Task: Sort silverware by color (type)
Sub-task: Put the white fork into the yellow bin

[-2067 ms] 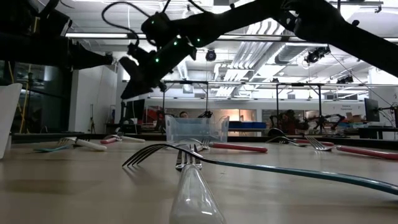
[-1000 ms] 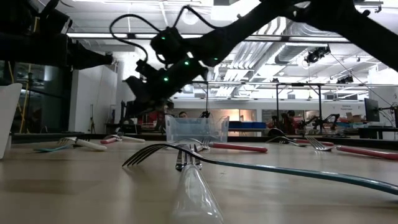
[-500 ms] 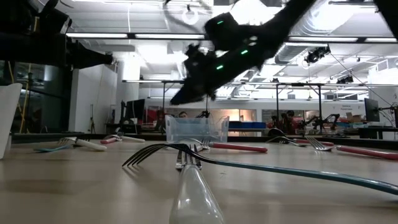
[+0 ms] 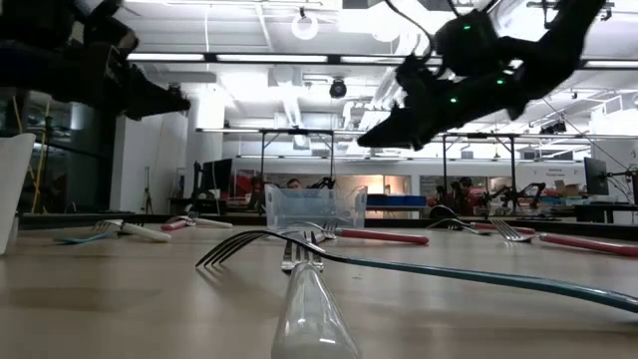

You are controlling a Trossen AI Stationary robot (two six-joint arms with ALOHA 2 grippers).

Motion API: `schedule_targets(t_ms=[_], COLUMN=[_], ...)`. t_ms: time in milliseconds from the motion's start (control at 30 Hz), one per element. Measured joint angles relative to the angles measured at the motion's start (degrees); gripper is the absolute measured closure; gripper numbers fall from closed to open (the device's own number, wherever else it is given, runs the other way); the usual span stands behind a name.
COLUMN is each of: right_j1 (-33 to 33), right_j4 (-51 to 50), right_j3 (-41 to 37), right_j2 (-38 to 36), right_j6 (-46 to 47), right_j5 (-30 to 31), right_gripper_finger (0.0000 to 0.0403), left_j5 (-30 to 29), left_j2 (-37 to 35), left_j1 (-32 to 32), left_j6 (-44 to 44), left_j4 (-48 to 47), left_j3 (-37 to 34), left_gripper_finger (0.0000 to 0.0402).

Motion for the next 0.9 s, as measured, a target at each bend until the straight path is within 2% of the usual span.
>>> schedule_targets(t_ms=[167,300,433,567,900], right_j1=[1.6,2.6,3.3,3.3,3.2], right_j4=[0.1,-0.2,-0.1,-0.1,0.3], right_j3=[-3.0,-4.0,-4.0,-4.0,-4.0], right_j2=[-4.3,-6.2,-6.5,-6.5,-6.5], right_j6=[-0.1,-1.1,-3.4,-5.0,-5.3], right_j5=[0.1,0.1,0.1,0.1,0.1], right_gripper_finger=[0.0403,0.0403,0.0403,0.0403,0.0403], left_j5=[0.4,3.1,6.0,6.2,7.4], left_j2=[11.4,19.6,27.4,34.3,49.9], left_j1=[-1.5,-2.5,-3.2,-4.4,-5.7], left_j6=[-1.6,-2.1,-3.6,-3.4,0.4], left_j4=[-8.3,-16.8,-27.1,-34.4,-46.3], left_j3=[7.5,14.4,21.7,27.4,33.8], left_gripper_finger=[0.0401,0.0401,0.0401,0.0397,0.0325])
